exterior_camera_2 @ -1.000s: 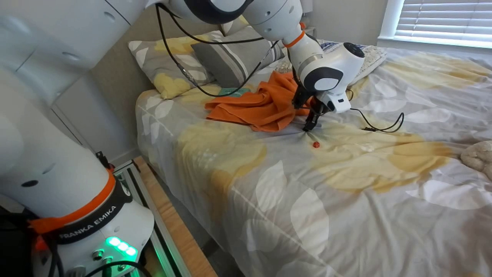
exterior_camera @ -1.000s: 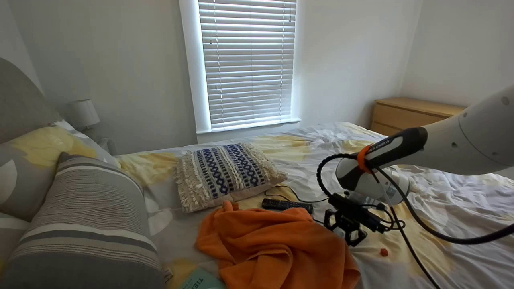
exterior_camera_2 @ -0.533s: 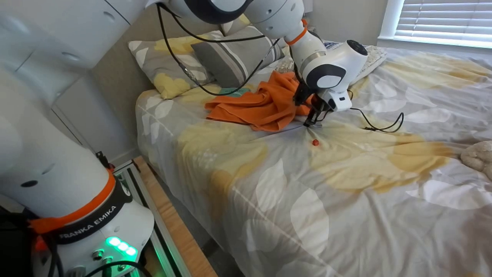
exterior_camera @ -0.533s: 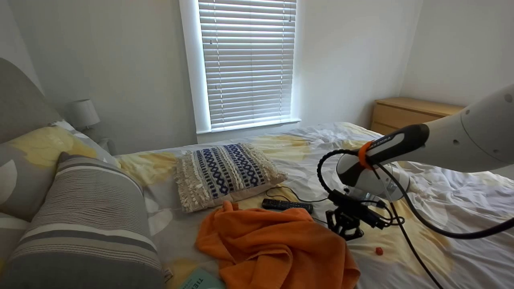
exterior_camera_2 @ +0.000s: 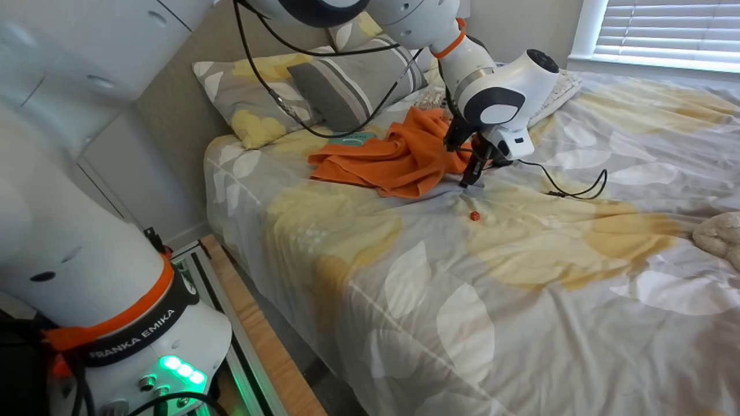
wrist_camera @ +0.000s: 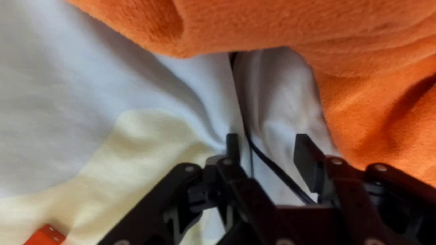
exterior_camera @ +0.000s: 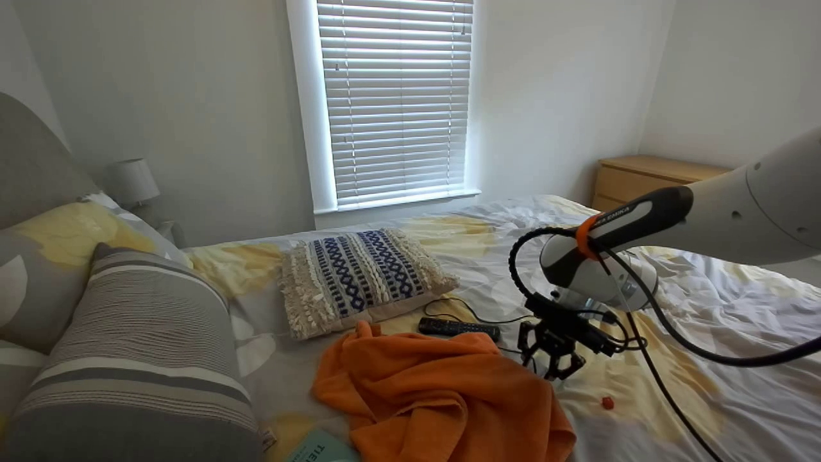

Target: Pick up the black cable and move it to the right side of the bed

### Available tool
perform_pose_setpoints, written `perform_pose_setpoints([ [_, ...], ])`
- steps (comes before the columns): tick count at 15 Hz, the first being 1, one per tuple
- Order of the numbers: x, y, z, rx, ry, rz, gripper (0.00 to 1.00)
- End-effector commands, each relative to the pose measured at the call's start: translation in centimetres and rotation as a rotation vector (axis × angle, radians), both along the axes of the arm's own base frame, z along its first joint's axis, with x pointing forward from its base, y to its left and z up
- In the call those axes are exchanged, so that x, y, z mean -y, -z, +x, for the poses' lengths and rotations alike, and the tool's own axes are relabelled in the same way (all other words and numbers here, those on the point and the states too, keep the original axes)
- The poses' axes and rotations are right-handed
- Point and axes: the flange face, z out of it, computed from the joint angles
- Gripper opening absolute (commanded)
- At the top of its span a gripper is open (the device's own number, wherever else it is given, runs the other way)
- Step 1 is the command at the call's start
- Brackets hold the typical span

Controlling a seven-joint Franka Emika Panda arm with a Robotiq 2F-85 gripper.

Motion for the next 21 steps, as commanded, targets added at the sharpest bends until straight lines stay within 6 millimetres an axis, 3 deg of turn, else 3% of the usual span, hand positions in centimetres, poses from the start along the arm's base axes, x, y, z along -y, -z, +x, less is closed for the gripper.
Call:
perform_pose_setpoints([
  [1, -0.2, -2.2, -0.1, 0.033, 0.024, 0.052, 0.80],
  [2, -0.5, -2.6, 0.1, 0.045, 0.027, 0.061, 0.79],
  [7, -1.3, -2.6, 0.5, 0.063, 0.019, 0.059, 0.34],
  [10, -1.5, -2.0, 0.2, 0.048, 0.006, 0.049, 0.24],
  [16, -1.3, -1.8, -0.5, 0.010, -0.026, 0.027, 0.30],
  [21, -0.4, -1.5, -0.7, 0.021, -0.061, -0.010, 0.41],
])
